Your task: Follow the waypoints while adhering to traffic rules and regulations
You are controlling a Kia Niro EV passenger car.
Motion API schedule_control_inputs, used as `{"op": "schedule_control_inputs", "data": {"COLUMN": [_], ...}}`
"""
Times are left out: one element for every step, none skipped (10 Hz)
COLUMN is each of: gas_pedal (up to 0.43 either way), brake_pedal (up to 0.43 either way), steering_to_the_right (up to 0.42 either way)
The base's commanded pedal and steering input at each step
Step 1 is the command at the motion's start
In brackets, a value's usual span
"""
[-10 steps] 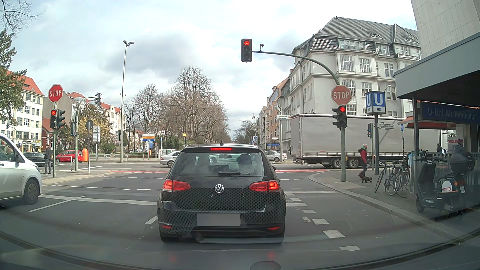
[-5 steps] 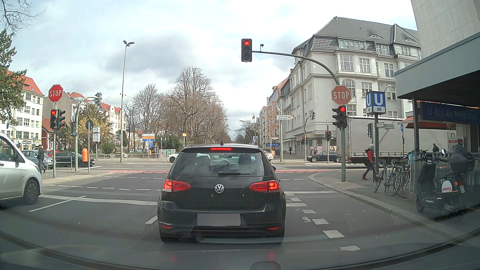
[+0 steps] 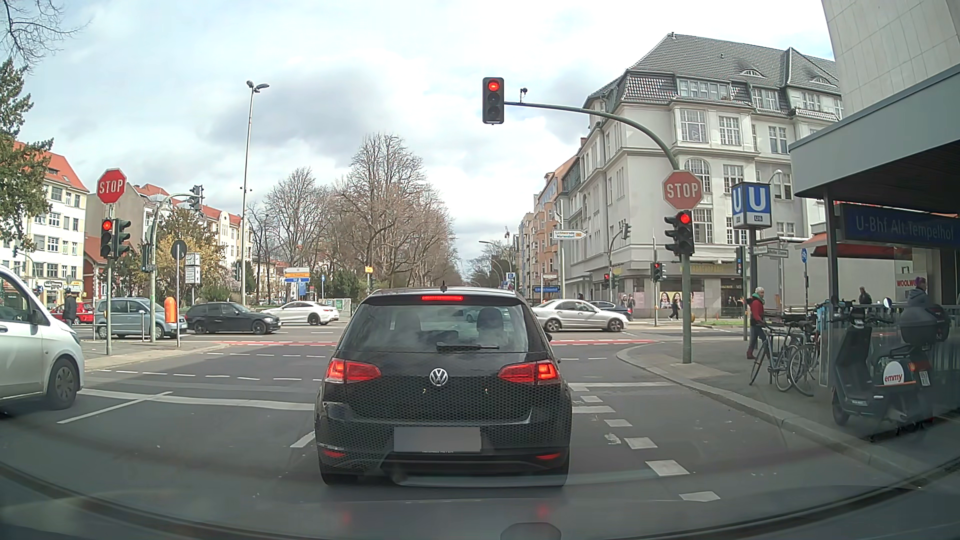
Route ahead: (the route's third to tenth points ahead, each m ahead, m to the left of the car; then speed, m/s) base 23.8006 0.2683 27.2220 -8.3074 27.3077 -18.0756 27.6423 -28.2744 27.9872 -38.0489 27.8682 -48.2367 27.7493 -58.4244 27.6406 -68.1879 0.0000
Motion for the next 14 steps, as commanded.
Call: {"op": "schedule_control_inputs", "data": {"gas_pedal": [0.0,0.0,0.0,0.0,0.0,0.0,0.0,0.0,0.0,0.0,0.0,0.0,0.0,0.0], "brake_pedal": [0.396,0.396,0.396,0.396,0.396,0.396,0.396,0.396,0.396,0.396,0.396,0.396,0.396,0.396], "steering_to_the_right": [-0.062,-0.062,-0.062,-0.062,-0.062,-0.062,-0.062,-0.062,-0.062,-0.062,-0.062,-0.062,-0.062,-0.062]}}
